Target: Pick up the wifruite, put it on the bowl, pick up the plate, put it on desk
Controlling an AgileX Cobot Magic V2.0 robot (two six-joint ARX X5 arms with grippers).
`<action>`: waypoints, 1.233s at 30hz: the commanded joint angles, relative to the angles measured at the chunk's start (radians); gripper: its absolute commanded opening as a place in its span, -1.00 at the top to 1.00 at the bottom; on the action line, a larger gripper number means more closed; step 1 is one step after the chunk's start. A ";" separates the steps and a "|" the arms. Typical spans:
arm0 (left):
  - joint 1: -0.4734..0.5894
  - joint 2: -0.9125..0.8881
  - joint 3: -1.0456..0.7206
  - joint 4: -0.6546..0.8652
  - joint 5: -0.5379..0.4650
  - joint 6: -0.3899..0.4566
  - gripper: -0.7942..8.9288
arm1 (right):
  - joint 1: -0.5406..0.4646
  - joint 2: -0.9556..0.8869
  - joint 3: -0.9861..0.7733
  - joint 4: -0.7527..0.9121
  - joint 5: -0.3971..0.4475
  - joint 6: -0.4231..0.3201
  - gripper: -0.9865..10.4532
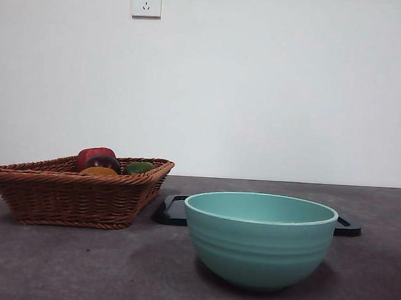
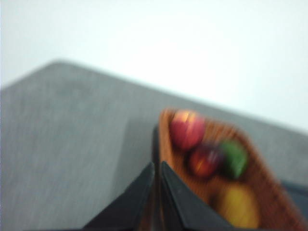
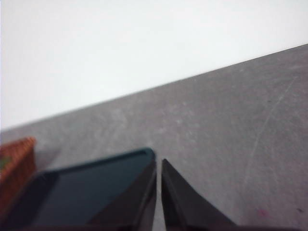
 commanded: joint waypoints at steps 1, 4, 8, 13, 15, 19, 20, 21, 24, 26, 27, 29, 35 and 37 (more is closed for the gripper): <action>0.001 0.009 0.073 0.003 -0.002 -0.043 0.80 | 0.000 0.014 0.076 0.011 -0.001 0.108 0.81; 0.001 0.040 0.162 -0.050 -0.002 -0.053 0.80 | 0.000 0.060 0.173 -0.034 -0.005 0.156 0.81; 0.001 0.109 0.279 -0.133 -0.001 -0.051 0.80 | 0.002 0.160 0.319 -0.086 -0.061 0.159 0.81; 0.001 0.201 0.401 -0.193 0.067 -0.050 0.80 | 0.002 0.298 0.474 -0.186 -0.195 0.136 0.81; 0.001 0.243 0.452 -0.227 0.103 -0.048 0.80 | 0.005 0.353 0.534 -0.244 -0.254 0.099 0.81; 0.001 0.314 0.539 -0.317 0.188 -0.026 0.80 | 0.035 0.440 0.642 -0.381 -0.294 0.011 0.81; 0.001 0.333 0.565 -0.346 0.223 -0.021 0.80 | 0.048 0.462 0.673 -0.418 -0.294 -0.015 0.81; 0.000 0.348 0.584 -0.368 0.255 -0.014 0.80 | 0.059 0.477 0.695 -0.444 -0.296 -0.034 0.81; -0.016 0.391 0.648 -0.430 0.320 0.026 0.80 | 0.096 0.524 0.764 -0.520 -0.316 -0.097 0.81; -0.045 0.413 0.689 -0.455 0.322 0.034 0.80 | 0.118 0.554 0.808 -0.565 -0.343 -0.127 0.81; -0.062 0.419 0.704 -0.463 0.322 0.039 0.80 | 0.126 0.566 0.826 -0.585 -0.351 -0.136 0.81; -0.108 0.431 0.737 -0.486 0.322 0.048 0.80 | 0.140 0.590 0.860 -0.622 -0.380 -0.179 0.81; -0.264 0.446 0.781 -0.510 0.317 0.084 0.80 | 0.158 0.589 0.898 -0.668 -0.446 -0.237 0.81; -0.291 0.451 0.786 -0.513 0.317 0.096 0.80 | 0.158 0.576 0.906 -0.695 -0.445 -0.244 0.81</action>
